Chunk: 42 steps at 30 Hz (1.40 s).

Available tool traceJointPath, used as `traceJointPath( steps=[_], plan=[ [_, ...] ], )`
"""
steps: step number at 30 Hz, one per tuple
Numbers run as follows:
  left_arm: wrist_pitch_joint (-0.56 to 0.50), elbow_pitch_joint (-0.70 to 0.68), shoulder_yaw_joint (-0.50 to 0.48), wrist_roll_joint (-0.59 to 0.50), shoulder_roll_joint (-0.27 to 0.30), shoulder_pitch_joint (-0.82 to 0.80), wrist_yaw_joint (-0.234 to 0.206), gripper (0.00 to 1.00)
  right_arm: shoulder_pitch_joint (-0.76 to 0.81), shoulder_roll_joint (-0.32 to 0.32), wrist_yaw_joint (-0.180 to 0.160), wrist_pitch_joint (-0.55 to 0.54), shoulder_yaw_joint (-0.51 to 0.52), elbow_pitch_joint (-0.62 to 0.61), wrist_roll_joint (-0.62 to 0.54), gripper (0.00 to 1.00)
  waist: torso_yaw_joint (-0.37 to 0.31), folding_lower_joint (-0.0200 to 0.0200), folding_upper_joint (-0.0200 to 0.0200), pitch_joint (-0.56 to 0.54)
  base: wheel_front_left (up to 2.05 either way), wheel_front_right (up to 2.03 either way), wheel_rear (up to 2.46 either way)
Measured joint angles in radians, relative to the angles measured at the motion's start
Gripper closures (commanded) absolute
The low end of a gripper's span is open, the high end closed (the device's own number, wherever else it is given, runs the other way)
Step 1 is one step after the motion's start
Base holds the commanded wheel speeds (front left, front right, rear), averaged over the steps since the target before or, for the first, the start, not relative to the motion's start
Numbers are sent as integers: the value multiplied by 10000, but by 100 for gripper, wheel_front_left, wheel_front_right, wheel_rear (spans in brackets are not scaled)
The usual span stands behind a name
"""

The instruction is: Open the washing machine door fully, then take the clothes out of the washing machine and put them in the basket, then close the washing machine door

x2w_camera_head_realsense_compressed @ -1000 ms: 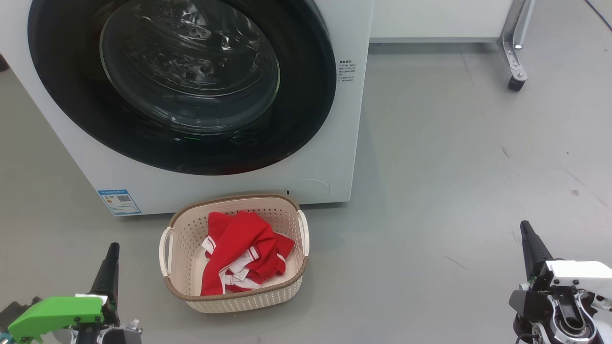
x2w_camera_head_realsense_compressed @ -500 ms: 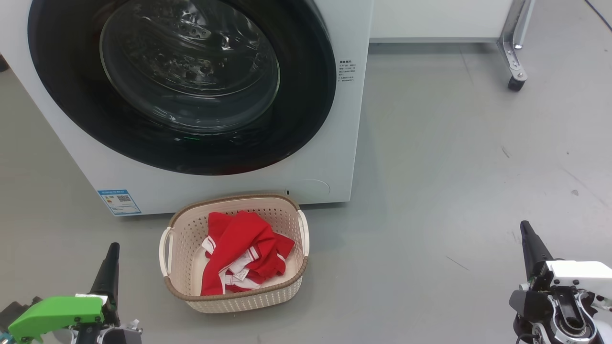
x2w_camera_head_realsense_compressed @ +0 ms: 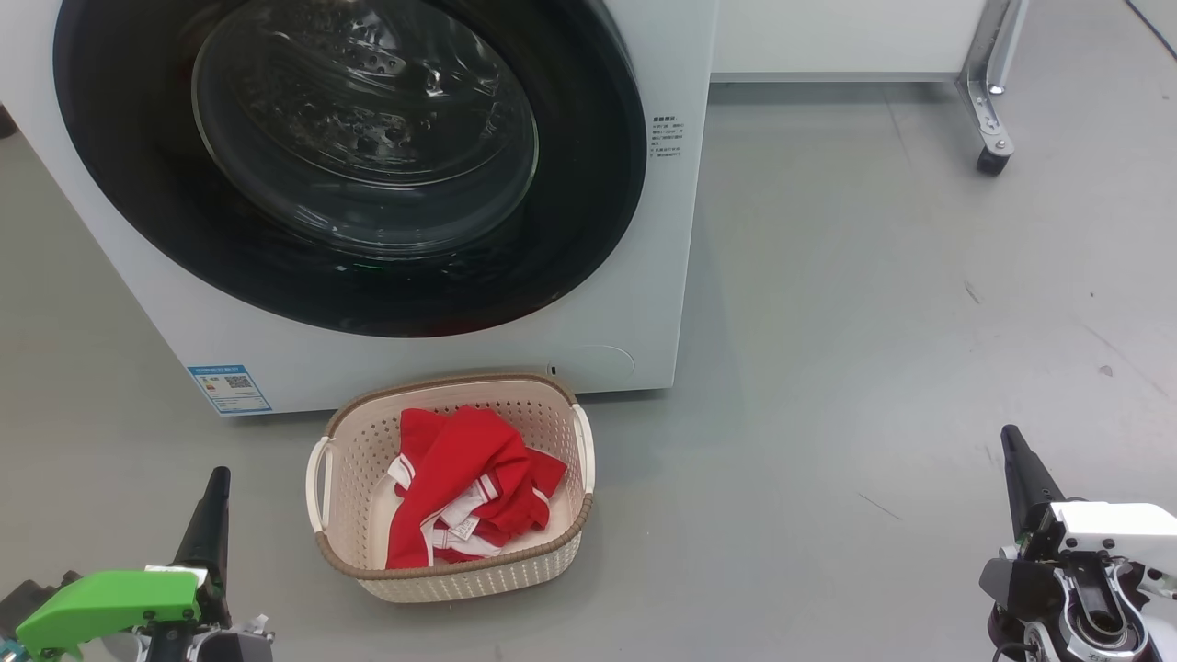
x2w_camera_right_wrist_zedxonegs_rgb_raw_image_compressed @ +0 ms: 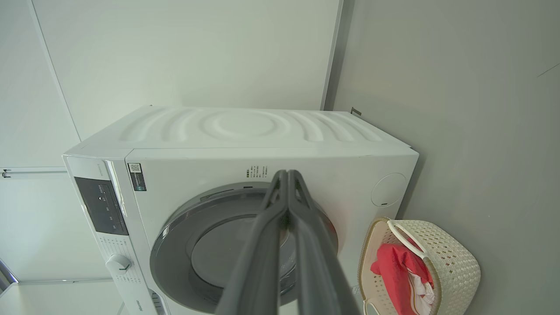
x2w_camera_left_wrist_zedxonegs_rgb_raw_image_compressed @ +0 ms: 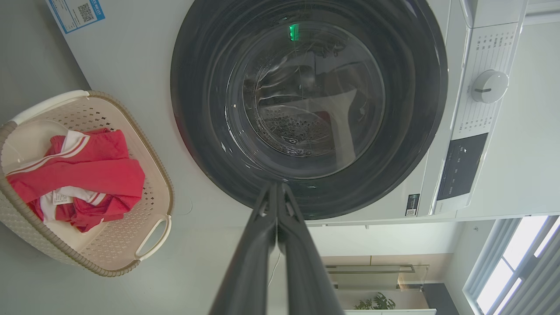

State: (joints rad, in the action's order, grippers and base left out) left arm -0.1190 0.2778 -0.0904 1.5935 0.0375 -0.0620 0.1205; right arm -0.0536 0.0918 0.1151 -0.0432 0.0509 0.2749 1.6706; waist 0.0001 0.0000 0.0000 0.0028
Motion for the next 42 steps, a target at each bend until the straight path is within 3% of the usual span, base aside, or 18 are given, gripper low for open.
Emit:
traceJointPath(
  steps=[42],
  plan=[
    [2, -8, 13, 8, -2, 0, 2, 100, -8, -4, 13, -15, 48, 44, -2, 100, -1, 0, 0, 0, 0, 0, 0]
  ],
)
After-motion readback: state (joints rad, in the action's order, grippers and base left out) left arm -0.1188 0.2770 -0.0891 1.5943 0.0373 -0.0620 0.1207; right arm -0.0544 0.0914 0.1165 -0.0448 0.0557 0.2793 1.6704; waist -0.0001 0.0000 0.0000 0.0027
